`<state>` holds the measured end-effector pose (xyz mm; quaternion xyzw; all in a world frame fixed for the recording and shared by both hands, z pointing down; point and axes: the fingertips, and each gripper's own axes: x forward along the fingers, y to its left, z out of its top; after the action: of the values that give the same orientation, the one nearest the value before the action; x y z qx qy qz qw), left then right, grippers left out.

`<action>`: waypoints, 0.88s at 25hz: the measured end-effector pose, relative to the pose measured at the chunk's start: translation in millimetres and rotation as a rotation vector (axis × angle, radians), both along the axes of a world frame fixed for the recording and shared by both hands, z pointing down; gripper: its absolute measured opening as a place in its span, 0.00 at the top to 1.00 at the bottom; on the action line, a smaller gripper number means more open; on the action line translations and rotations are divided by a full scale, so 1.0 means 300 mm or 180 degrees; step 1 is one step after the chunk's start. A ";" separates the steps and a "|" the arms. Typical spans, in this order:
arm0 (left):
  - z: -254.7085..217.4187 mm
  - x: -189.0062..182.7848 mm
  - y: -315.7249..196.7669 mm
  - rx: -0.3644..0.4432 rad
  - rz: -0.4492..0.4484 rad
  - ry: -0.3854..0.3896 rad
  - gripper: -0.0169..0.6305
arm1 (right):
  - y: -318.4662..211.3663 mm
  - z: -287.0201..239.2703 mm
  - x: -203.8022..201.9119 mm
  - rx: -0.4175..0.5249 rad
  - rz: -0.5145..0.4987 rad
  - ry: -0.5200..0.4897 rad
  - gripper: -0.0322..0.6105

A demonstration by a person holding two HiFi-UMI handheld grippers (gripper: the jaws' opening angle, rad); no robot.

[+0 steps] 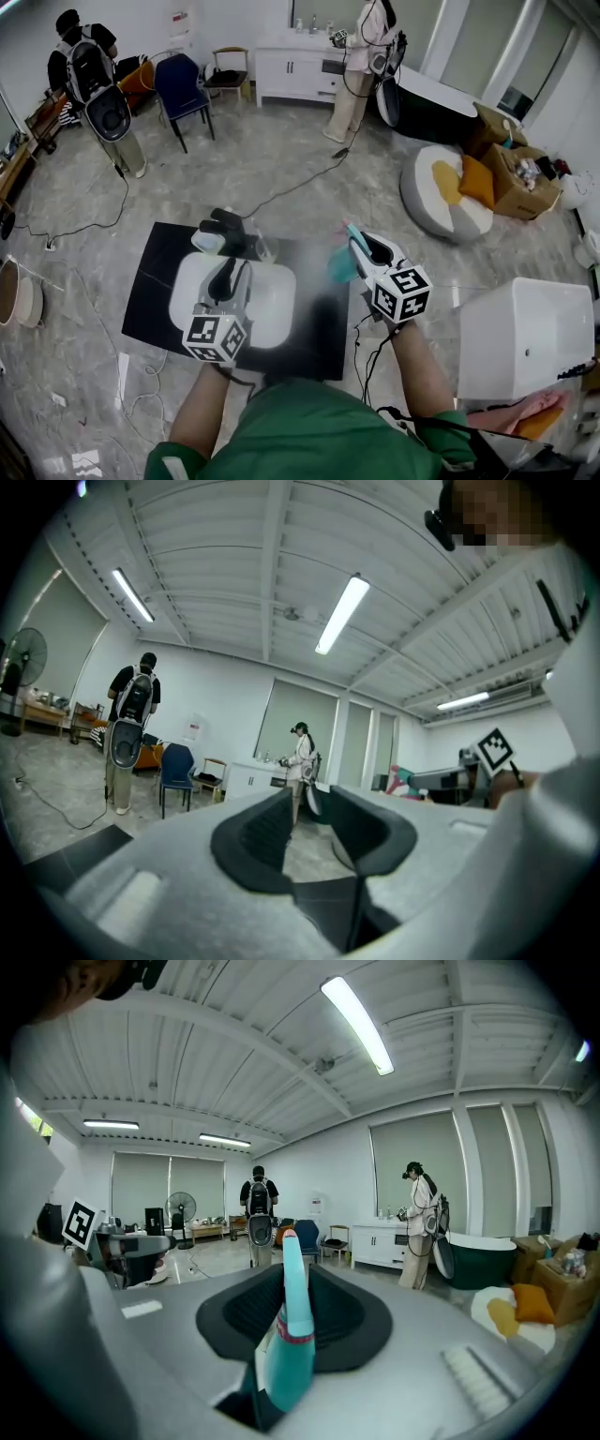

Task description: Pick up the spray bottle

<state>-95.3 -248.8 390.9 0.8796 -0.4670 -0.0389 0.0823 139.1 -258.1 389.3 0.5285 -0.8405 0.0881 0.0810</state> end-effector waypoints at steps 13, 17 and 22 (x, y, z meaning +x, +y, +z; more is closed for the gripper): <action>-0.002 0.047 -0.032 -0.0004 0.0105 0.0017 0.79 | -0.003 0.000 0.022 -0.0006 -0.0004 0.0026 0.82; 0.004 0.037 -0.039 -0.0009 0.0097 0.0007 0.79 | -0.012 0.011 0.007 -0.0014 -0.0031 0.0018 0.82; 0.018 0.046 -0.044 -0.0040 0.0097 -0.0004 0.79 | -0.019 0.028 0.013 -0.0045 -0.0049 0.0007 0.82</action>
<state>-81.4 -262.2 396.4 0.8860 -0.4538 -0.0342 0.0882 142.9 -263.7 397.6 0.5215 -0.8438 0.0929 0.0863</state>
